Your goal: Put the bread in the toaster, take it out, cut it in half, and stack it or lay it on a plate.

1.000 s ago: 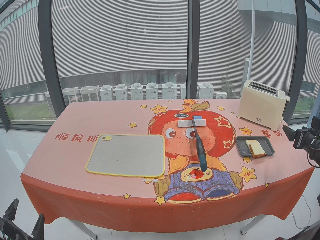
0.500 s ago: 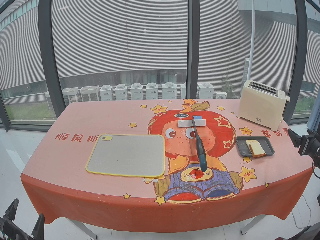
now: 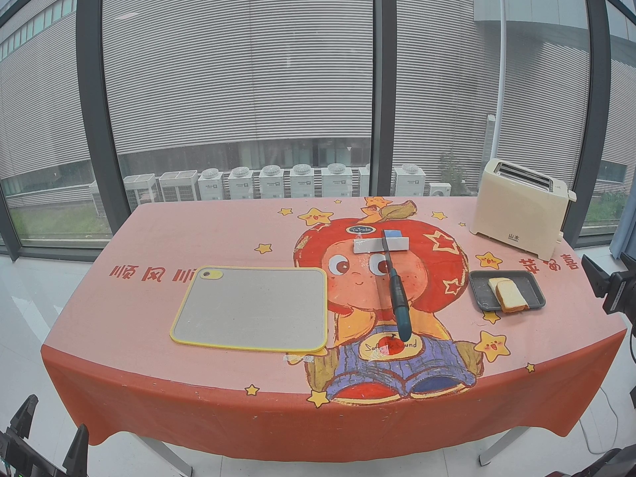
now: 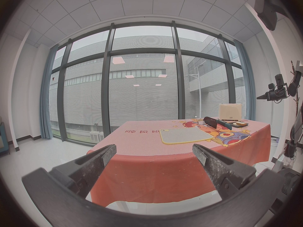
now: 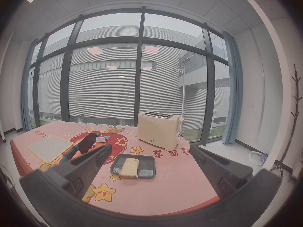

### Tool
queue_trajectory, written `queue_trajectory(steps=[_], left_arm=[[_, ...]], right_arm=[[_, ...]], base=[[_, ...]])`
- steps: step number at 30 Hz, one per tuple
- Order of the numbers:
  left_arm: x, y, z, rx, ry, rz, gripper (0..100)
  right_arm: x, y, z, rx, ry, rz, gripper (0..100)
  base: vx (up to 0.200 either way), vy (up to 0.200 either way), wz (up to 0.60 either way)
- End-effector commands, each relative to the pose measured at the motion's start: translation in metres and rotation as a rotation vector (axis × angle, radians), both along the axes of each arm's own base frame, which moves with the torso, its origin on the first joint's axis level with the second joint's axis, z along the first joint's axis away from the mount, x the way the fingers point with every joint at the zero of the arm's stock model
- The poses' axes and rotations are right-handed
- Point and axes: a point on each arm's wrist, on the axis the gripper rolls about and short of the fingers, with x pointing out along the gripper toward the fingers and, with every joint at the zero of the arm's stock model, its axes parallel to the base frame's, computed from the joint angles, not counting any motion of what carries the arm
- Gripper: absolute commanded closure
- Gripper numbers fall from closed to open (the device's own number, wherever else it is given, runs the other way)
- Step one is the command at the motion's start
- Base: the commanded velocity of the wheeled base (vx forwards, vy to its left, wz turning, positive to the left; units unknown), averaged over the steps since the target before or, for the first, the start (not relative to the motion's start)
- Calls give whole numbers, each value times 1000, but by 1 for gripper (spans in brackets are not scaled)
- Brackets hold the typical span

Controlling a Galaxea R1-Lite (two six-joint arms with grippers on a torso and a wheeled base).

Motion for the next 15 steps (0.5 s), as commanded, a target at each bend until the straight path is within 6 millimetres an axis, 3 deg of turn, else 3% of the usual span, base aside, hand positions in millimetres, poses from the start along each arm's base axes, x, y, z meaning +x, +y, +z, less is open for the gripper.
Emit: queue_trajectory(steps=[1, 15], left_arm=[[1, 0, -5, 0, 20, -1, 0], [1, 0, -5, 0, 20, 1, 0]], right_arm=[[-9, 0, 2, -6, -31, 16, 0], [-27, 1, -3, -21, -54, 24, 0]], base=[[0, 0, 0], [0, 0, 0]])
